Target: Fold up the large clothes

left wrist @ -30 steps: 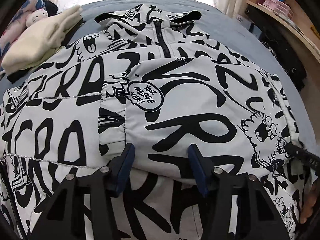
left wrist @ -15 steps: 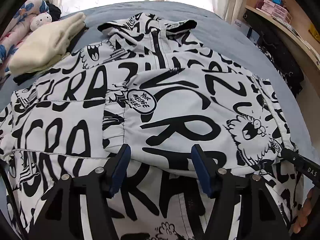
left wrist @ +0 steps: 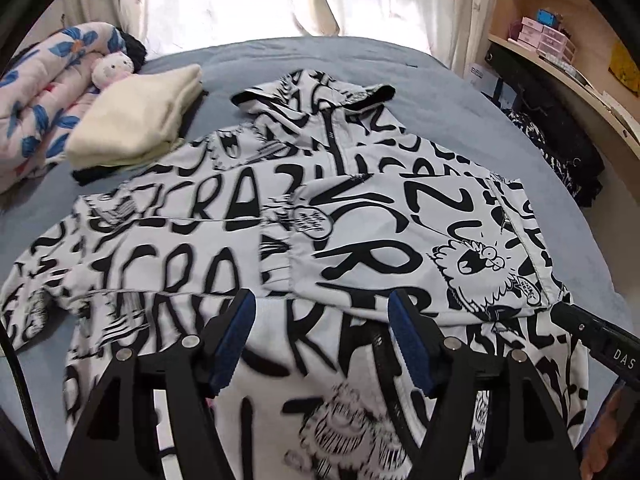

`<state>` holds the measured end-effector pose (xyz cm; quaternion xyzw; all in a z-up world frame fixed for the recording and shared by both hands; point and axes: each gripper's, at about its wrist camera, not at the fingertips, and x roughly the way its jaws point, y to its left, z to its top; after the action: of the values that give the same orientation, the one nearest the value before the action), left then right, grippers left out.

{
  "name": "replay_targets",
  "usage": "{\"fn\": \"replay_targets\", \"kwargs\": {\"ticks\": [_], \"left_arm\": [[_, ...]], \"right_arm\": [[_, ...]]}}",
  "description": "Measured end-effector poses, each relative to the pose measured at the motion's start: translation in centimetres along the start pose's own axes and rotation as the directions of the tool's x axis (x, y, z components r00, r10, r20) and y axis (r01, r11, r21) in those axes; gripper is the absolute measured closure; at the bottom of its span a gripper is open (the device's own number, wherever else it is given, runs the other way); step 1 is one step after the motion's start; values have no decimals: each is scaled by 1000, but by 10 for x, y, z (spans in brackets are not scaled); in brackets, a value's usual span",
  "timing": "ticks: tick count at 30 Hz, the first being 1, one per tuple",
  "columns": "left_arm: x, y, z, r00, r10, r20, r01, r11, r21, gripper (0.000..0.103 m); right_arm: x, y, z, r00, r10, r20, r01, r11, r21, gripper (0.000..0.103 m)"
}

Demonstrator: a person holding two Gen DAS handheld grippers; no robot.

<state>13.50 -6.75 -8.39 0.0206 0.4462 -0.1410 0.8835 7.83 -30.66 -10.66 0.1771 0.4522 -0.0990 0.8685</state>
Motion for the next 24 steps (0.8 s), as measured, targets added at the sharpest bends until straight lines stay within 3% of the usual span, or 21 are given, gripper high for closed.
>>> {"fn": "replay_targets", "kwargs": {"ticks": [14,20,24], "left_arm": [[-90,63,-36,998,41,44,-38,997,-63,34],[-119,120,-55,996,61,62,-52,988,-146,34],[-133,163,-68,994,89,69,-73,975,-209,34]], "right_arm": [[-51,91,-41,997,69,32,-62,984,-164,59],[-60,145,-57,994,101,30,-91,964,-248,58],[-64,184,-68,990,132,40,-113,942,-315,50]]}}
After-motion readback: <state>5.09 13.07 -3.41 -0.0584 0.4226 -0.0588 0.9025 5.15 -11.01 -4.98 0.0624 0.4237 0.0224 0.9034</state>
